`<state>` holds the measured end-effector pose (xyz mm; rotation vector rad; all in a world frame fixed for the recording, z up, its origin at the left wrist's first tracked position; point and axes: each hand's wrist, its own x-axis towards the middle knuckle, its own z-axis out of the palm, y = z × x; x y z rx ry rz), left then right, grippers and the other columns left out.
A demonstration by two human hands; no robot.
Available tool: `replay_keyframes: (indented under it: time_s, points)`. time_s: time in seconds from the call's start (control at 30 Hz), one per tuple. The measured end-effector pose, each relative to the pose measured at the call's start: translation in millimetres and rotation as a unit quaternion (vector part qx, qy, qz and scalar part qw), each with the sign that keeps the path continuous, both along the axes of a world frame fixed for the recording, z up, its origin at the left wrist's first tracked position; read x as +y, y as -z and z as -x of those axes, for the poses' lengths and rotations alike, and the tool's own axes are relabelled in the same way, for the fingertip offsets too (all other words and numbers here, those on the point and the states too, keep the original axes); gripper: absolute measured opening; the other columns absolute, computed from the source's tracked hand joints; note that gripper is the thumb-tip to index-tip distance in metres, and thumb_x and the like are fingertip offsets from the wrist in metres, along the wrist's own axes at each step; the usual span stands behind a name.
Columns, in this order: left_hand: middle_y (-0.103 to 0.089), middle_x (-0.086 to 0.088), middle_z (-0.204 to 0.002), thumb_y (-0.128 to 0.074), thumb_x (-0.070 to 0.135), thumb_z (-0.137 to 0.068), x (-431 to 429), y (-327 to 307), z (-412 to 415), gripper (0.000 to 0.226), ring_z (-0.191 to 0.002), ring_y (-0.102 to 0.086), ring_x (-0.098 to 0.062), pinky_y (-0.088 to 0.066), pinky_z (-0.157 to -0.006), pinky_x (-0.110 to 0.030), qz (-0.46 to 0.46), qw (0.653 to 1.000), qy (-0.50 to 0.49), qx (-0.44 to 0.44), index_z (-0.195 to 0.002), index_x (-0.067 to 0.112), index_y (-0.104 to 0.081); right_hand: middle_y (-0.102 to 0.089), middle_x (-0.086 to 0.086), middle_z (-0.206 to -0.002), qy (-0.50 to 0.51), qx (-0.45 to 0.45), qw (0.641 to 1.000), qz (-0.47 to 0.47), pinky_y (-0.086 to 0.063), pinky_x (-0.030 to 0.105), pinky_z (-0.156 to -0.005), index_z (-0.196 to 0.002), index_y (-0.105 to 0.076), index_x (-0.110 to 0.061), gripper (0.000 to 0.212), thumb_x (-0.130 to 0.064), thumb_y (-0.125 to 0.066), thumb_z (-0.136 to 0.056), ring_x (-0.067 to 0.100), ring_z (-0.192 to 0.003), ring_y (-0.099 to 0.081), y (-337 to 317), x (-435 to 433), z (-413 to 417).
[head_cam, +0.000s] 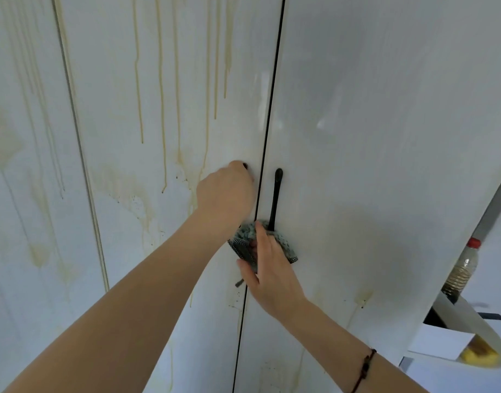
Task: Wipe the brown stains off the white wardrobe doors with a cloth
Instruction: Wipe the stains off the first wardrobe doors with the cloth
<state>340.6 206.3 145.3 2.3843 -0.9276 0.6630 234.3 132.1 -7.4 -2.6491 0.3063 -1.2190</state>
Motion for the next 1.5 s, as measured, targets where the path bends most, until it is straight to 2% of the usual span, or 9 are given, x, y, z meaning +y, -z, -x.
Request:
replay_keyframes:
  time_s: [0.13,0.37,0.6,0.77,0.9,1.03,1.17,1.3,1.5]
  points:
    - [-0.037,0.005,-0.066,-0.039,0.019,-0.101,3.0,0.8,-0.8,0.019,-0.054,-0.034,-0.013,-0.021,-0.048,-0.028,0.014,1.0,0.015,0.018,-0.116,0.014,-0.051,-0.052,0.005,-0.132,0.066,0.025,0.997,0.042,-0.05,0.031,-0.097,-0.159,-0.014,-0.009,0.076,-0.04,-0.049,-0.099,0.021,-0.118,-0.053,17.9,1.0,-3.7]
    - [-0.043,0.007,-0.068,-0.037,0.024,-0.103,5.5,4.9,-1.2,0.026,-0.055,-0.039,-0.012,-0.024,-0.048,-0.028,0.024,0.996,0.022,0.082,-0.118,0.017,-0.057,-0.059,-0.005,-0.115,0.078,0.164,0.967,0.179,-0.053,0.02,-0.058,-0.157,-0.011,-0.017,0.082,-0.046,-0.053,-0.093,0.009,-0.09,-0.062,82.1,-7.4,32.7]
    - [-0.052,0.005,-0.074,-0.036,0.027,-0.106,4.4,7.6,-0.2,0.02,-0.06,-0.046,-0.018,-0.026,-0.049,-0.028,0.028,0.996,0.016,0.079,-0.105,0.021,-0.055,-0.059,0.004,-0.108,0.136,-0.017,0.975,0.177,-0.054,0.032,-0.068,-0.145,-0.049,-0.009,0.06,-0.035,-0.06,-0.092,0.02,-0.092,-0.056,15.5,-23.2,25.1]
    - [-0.05,0.001,-0.081,-0.032,0.026,-0.106,5.5,8.1,-0.6,0.015,-0.075,-0.051,-0.026,-0.032,-0.059,-0.033,0.025,0.997,0.024,0.075,-0.093,0.024,-0.041,-0.066,-0.003,-0.101,0.09,-0.024,0.979,0.183,-0.052,0.028,-0.066,-0.123,-0.066,-0.014,0.043,-0.045,-0.058,-0.094,0.015,-0.089,-0.06,8.2,-25.5,8.1]
    - [-0.045,0.004,-0.069,-0.029,0.034,-0.108,5.6,10.4,3.8,0.023,-0.061,-0.049,-0.021,-0.026,-0.049,-0.031,0.021,0.998,0.003,0.061,-0.095,0.02,-0.042,-0.059,-0.009,-0.067,0.068,0.118,0.945,0.298,-0.04,0.025,-0.041,-0.077,-0.064,-0.022,0.023,-0.038,-0.079,-0.083,0.01,-0.055,-0.055,60.3,-36.5,21.5]
    - [-0.047,0.003,-0.068,-0.031,0.028,-0.107,7.4,7.9,8.3,0.02,-0.055,-0.043,-0.014,-0.027,-0.048,-0.03,-0.001,0.998,-0.027,0.062,-0.094,0.019,-0.044,-0.065,-0.007,-0.096,0.055,0.27,0.93,0.243,-0.044,0.027,-0.051,-0.107,-0.061,-0.023,0.017,-0.033,-0.06,-0.094,0.012,-0.079,-0.061,99.3,-32.8,44.8]
    - [-0.053,-0.001,-0.069,-0.032,0.024,-0.105,8.0,3.0,16.5,0.02,-0.057,-0.05,-0.019,-0.03,-0.049,-0.03,-0.015,0.997,-0.043,0.064,-0.094,0.014,-0.047,-0.065,-0.002,-0.099,0.088,0.068,0.989,0.101,-0.05,0.028,-0.06,-0.116,-0.056,-0.02,0.035,-0.033,-0.071,-0.087,0.017,-0.087,-0.064,30.7,-47.0,62.4]
    - [-0.064,-0.007,-0.078,-0.041,0.034,-0.103,9.0,25.3,26.1,0.027,-0.066,-0.066,-0.028,-0.043,-0.053,-0.034,0.017,0.991,-0.003,0.131,-0.105,0.008,-0.047,-0.063,0.0,-0.106,0.169,-0.134,0.974,0.064,-0.05,0.027,-0.067,-0.12,-0.051,-0.019,0.056,-0.039,-0.082,-0.078,0.017,-0.095,-0.059,-30.4,-90.8,94.6]
    - [-0.063,0.001,-0.08,-0.057,0.083,-0.073,7.1,40.1,33.5,0.076,-0.067,-0.068,-0.022,-0.047,-0.055,-0.031,0.023,0.989,-0.011,0.143,-0.106,0.017,-0.041,-0.066,-0.001,-0.089,0.138,-0.046,0.968,0.205,-0.051,0.028,-0.051,-0.097,-0.066,-0.018,0.037,-0.026,-0.087,-0.068,0.018,-0.078,-0.064,59.3,-96.4,94.6]
